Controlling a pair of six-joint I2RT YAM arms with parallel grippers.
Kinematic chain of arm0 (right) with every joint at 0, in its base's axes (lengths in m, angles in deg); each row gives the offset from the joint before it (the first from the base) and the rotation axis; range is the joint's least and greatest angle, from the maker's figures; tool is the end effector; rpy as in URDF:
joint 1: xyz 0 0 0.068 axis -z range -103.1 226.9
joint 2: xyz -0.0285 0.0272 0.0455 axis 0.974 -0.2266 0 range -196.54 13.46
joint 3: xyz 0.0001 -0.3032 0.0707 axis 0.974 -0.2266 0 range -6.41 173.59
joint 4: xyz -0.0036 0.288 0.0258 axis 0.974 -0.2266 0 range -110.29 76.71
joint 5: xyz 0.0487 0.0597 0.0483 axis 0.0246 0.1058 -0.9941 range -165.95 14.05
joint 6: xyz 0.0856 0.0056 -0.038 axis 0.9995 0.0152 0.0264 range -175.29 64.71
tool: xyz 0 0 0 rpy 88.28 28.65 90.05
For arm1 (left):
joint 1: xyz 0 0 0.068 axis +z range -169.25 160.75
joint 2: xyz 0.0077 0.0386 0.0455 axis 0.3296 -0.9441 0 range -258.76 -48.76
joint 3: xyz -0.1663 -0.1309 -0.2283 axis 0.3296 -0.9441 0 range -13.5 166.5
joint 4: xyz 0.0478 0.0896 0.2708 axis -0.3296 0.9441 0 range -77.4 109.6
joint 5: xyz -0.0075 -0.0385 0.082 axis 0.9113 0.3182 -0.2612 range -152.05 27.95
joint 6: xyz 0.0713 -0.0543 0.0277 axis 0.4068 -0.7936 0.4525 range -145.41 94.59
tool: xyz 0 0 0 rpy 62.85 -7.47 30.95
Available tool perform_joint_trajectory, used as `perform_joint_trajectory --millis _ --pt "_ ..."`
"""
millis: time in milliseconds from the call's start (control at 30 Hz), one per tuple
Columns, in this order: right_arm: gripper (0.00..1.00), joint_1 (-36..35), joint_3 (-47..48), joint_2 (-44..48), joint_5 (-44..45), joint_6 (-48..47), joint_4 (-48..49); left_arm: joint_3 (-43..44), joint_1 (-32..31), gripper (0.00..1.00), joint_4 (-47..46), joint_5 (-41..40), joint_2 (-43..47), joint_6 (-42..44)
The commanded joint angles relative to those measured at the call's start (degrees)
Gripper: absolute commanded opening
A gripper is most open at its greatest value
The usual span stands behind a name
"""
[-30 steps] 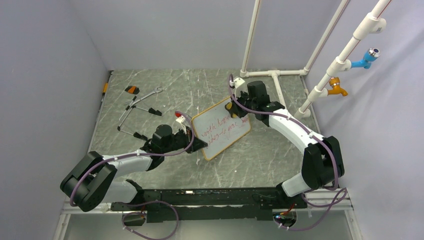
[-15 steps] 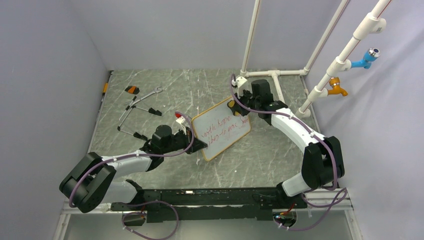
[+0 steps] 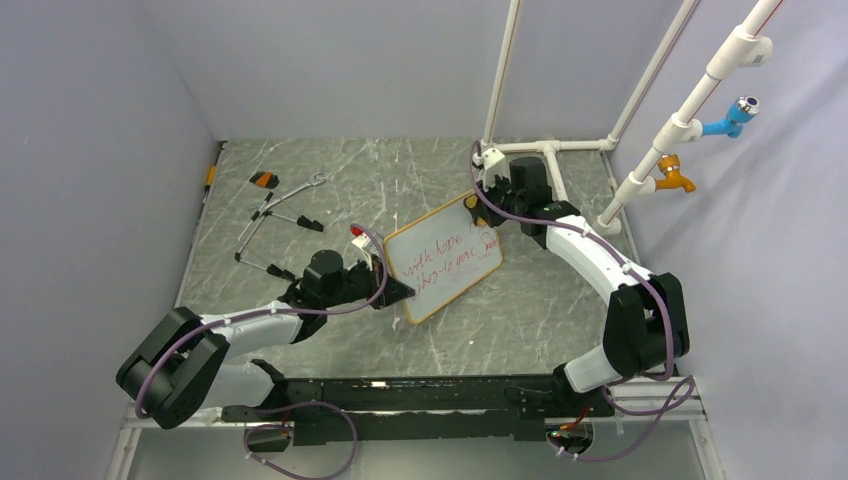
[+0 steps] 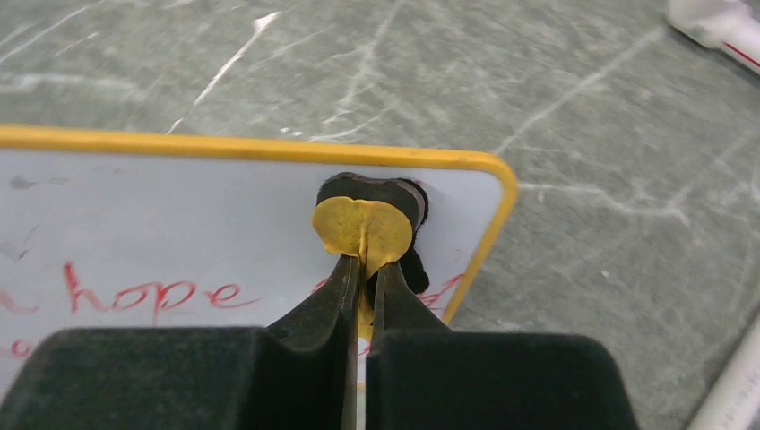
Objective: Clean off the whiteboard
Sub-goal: Erase the whiteboard at the center of the board.
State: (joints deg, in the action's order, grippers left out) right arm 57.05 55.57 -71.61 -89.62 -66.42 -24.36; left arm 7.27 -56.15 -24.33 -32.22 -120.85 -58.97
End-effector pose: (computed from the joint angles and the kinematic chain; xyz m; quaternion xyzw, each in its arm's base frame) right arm 0.3687 0.1544 0.2758 -0.2880 0.8306 0.1402 0.4555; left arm 0.2048 -0.2064 0.1891 0.1800 0.7585 -0.5078 0.3666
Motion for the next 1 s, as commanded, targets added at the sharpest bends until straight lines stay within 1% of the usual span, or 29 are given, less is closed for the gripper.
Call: perform_joint_trajectory --millis 0,33,100,133,167,233,300,367,433,500,567,600,667,733,767,800,867,933,967 --pt "0.00 -0.7 1.0 -0.9 -23.2 -9.0 -5.6 0.0 -2.2 0.00 -3.1 11.7 1.9 4.5" --pt "0.00 -1.1 1.3 -0.9 -27.0 -11.0 -6.9 0.0 -2.2 0.00 -3.2 11.7 1.9 4.5" --pt "0.00 -1.7 1.4 -0.3 -31.2 -12.1 -7.8 -0.1 -2.1 0.00 -3.2 11.6 1.9 4.5" --pt "0.00 -1.7 1.3 0.1 -31.7 -10.9 -7.0 -0.1 -2.2 0.00 -3.2 11.5 1.9 4.5" --pt "0.00 -1.7 1.3 0.2 -29.7 -9.1 -5.9 -0.2 -2.2 0.00 -3.2 11.6 1.9 4.5" --pt "0.00 -1.6 0.8 0.5 -20.4 -4.1 -2.3 -0.1 -2.2 0.00 -3.2 11.7 1.9 4.4" --pt "0.00 -1.2 0.1 0.4 -6.9 0.3 1.4 -0.1 -2.2 0.00 -3.3 11.9 1.8 4.4" --pt "0.00 -0.4 -0.7 0.2 3.4 3.6 4.3 -0.4 -2.2 0.00 -3.5 12.0 2.1 4.3" --pt "0.00 0.2 -1.7 0.6 10.0 4.9 6.7 -0.6 -2.1 0.00 -3.3 12.0 2.3 4.4" --pt "0.00 0.3 -2.4 0.5 12.8 4.7 8.1 -0.5 -2.1 0.00 -3.2 12.0 2.3 4.6" --pt "0.00 0.4 -2.0 0.1 11.1 2.9 7.0 -0.4 -2.1 0.00 -3.2 12.2 2.1 4.7" --pt "0.00 0.3 -1.6 -0.1 7.2 1.3 5.7 -0.4 -2.2 0.00 -3.4 12.3 1.9 4.5" --pt "0.00 0.3 -0.7 -0.6 -5.8 -3.8 1.1 -0.4 -2.2 0.00 -3.7 12.4 1.8 4.5" --pt "0.00 0.2 0.2 -1.2 -22.9 -9.5 -4.3 -0.5 -2.2 0.00 -3.7 12.3 1.8 4.5" --pt "0.00 0.0 0.2 -1.1 -27.2 -11.5 -5.8 -0.4 -2.1 0.00 -3.6 12.3 1.8 4.5" --pt "0.00 -0.2 0.3 -0.9 -29.8 -12.8 -6.8 -0.5 -2.2 0.00 -3.7 12.3 1.8 4.5" --pt "0.00 -0.3 0.5 -0.3 -31.3 -13.3 -7.3 -0.6 -2.1 0.00 -3.8 12.2 1.9 4.4" --pt "0.00 -0.3 0.2 -0.1 -28.4 -11.1 -5.9 -0.6 -2.2 0.00 -3.8 12.2 1.8 4.4" --pt "0.00 -0.2 -0.2 -0.1 -25.0 -8.8 -4.0 -0.4 -2.2 0.00 -3.8 12.3 1.7 4.4"
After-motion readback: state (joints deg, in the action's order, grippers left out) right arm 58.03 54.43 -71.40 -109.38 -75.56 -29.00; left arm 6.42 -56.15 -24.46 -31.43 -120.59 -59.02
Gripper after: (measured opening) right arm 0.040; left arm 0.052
